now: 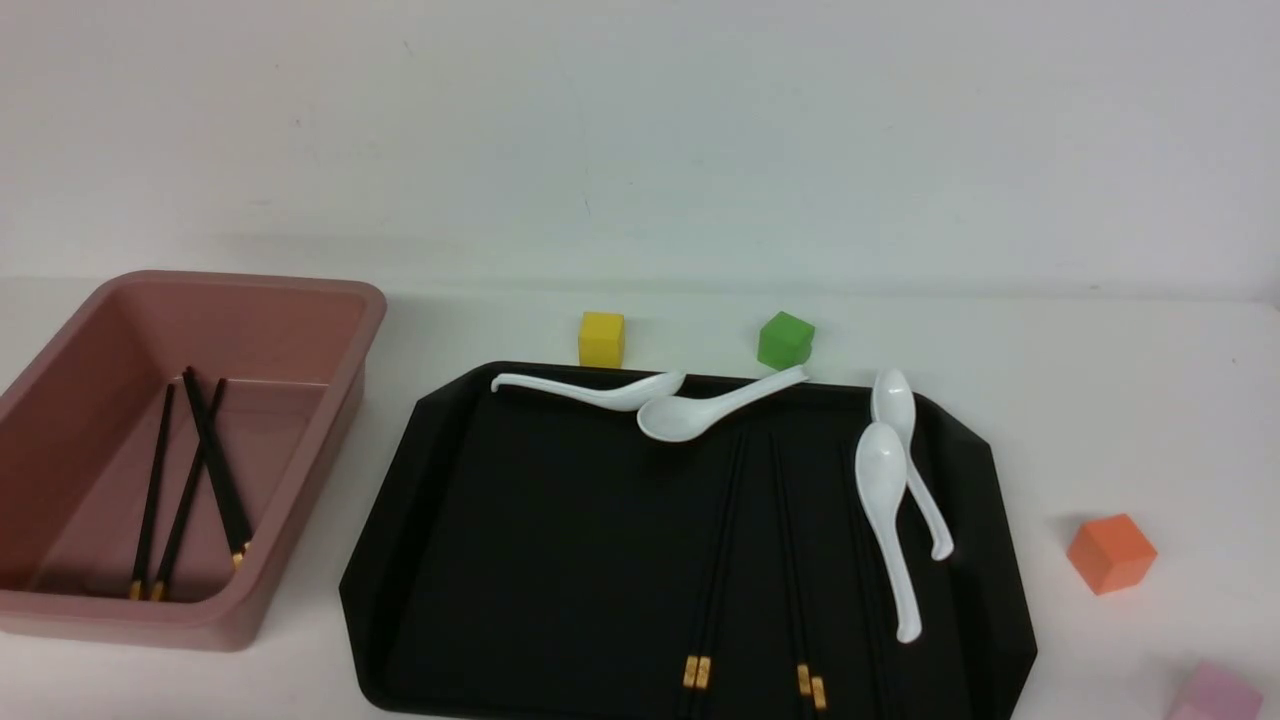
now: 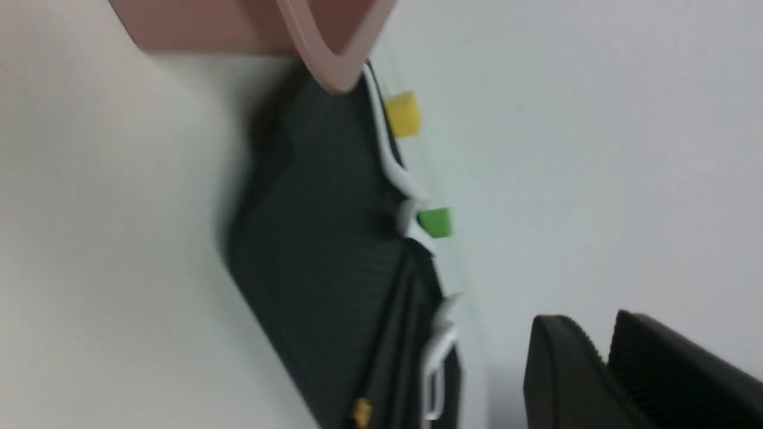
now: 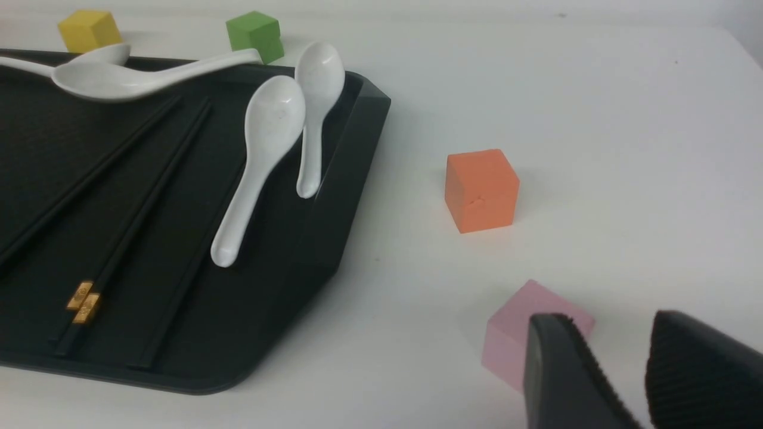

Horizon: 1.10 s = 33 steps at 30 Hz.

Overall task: On white tablecloth take chopsticks from black tray and put them in box.
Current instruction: 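Reach over to the black tray and grasp a pair of chopsticks with the left gripper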

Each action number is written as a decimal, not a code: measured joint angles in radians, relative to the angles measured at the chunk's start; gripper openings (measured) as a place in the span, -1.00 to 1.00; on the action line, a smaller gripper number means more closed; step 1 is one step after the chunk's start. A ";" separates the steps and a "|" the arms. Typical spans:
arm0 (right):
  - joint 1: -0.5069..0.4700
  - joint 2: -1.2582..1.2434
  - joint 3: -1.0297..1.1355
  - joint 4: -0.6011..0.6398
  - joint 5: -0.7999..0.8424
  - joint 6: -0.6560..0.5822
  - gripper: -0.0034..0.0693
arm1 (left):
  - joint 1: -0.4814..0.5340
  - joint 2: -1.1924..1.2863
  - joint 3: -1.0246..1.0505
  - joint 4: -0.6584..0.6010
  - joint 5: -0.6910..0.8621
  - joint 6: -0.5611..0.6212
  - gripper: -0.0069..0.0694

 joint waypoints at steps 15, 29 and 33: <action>0.000 0.000 0.000 0.000 0.000 0.000 -0.24 | 0.000 0.000 0.000 -0.025 -0.037 0.011 -0.43; 0.000 0.000 0.000 0.000 0.000 0.000 -0.24 | 0.000 0.012 -0.239 -0.027 -0.062 0.346 -0.85; 0.000 0.000 0.000 0.000 0.000 0.000 -0.24 | 0.000 0.119 -0.413 0.041 0.075 0.528 -0.85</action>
